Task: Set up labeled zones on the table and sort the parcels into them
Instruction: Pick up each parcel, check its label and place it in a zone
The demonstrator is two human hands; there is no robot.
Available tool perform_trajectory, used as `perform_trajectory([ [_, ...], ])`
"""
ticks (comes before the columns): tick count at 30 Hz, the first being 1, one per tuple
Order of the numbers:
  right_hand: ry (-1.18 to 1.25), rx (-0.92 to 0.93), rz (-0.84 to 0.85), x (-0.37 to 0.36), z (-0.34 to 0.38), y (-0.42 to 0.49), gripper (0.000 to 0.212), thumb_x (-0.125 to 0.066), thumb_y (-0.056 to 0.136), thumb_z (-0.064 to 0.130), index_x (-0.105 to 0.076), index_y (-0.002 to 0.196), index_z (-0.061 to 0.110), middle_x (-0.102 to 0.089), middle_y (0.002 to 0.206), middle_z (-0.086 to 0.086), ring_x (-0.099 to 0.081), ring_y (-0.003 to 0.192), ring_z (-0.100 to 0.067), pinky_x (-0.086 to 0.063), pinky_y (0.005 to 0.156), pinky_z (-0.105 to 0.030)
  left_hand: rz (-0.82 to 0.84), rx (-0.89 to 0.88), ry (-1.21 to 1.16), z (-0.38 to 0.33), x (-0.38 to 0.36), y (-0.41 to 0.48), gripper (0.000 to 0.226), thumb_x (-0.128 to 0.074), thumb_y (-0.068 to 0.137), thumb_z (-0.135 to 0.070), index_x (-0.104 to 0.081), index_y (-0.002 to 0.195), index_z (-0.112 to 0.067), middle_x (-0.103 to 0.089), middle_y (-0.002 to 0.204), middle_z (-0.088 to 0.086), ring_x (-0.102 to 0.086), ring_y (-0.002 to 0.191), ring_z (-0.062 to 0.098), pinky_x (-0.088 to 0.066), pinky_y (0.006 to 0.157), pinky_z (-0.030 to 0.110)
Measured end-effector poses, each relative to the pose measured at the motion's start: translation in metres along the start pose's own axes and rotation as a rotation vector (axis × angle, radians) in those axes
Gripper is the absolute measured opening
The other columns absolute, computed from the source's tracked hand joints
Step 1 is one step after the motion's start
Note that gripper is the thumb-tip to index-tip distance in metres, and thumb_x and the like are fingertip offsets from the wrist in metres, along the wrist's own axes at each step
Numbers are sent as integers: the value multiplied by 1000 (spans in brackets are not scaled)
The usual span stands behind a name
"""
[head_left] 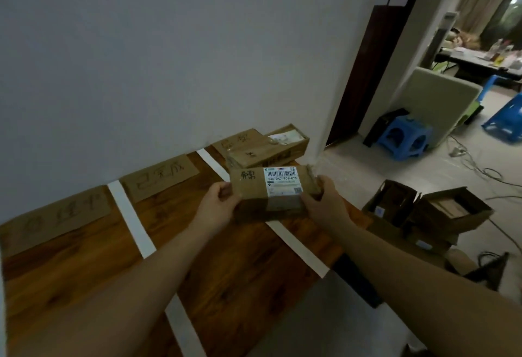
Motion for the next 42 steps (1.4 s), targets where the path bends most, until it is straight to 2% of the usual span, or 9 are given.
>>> perform_trajectory([
  [5,-62,-84,80,-1,-20,75,47,-59,95,29,-40,137,22,-54,120,-2,-55,98,-15,-49,69,-26,63,91,11,10,-39,47,25,-55,94,-27,-45,117,-22,-55,119,1,-58,101,19,-51,73,30],
  [9,-45,-89,127,9,-40,133,47,-59,95,28,-42,138,21,-54,128,-3,-54,112,-20,-49,93,-38,29,108,66,7,-80,78,35,-54,94,-26,-43,125,-15,-50,121,-1,-53,102,14,-48,69,20],
  [13,-86,-52,230,8,-67,192,35,-58,95,26,-47,128,21,-59,115,1,-54,91,-12,-47,75,-28,-54,182,74,11,-119,105,38,-54,94,-25,-42,129,-15,-52,125,3,-54,86,6,-44,60,18],
  [17,-161,-28,414,-4,-96,227,31,-56,96,24,-43,124,25,-54,98,10,-55,77,-10,-39,56,-19,-183,318,53,19,-140,115,42,-52,95,-24,-41,135,-17,-53,130,3,-55,109,18,-46,77,23],
  [23,-198,51,536,-23,-102,259,43,-57,96,31,-38,134,23,-56,114,-1,-58,81,-16,-43,56,-25,-341,360,40,19,-150,125,39,-46,99,-19,-44,138,-16,-54,133,5,-52,117,22,-44,87,28],
  [28,-290,89,552,-23,-91,266,67,-63,90,39,-29,145,20,-42,138,-8,-46,117,-25,-44,93,-37,-392,416,40,13,-142,121,55,-48,98,-33,-29,147,-18,-42,145,1,-52,118,17,-43,90,24],
  [34,-469,543,565,-37,-7,217,66,-59,88,46,-34,144,22,-37,145,-6,-32,135,-26,-29,113,-45,-414,434,311,7,-79,58,69,-51,94,-42,-15,151,-27,-14,158,1,-21,143,25,-36,105,37],
  [39,-700,680,1240,-112,62,81,77,-45,90,66,-29,151,23,-30,157,-6,-36,138,-28,-34,111,-43,-330,497,666,20,19,-44,72,-49,91,-52,-20,150,-24,-11,159,6,-9,146,28,-16,117,45],
  [42,-748,877,1264,-150,111,-12,84,-45,89,67,-20,154,21,-17,161,-8,-26,144,-30,-29,115,-43,-432,545,682,25,86,-129,74,-54,90,-49,-20,150,-23,-11,159,7,-9,146,29,-16,116,40],
])
Point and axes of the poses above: each hand's wrist, its own y-axis towards the middle knuckle, its own x-axis out of the back of the hand, z = x × y, the point moved 6 cm from there along y, towards the middle knuckle
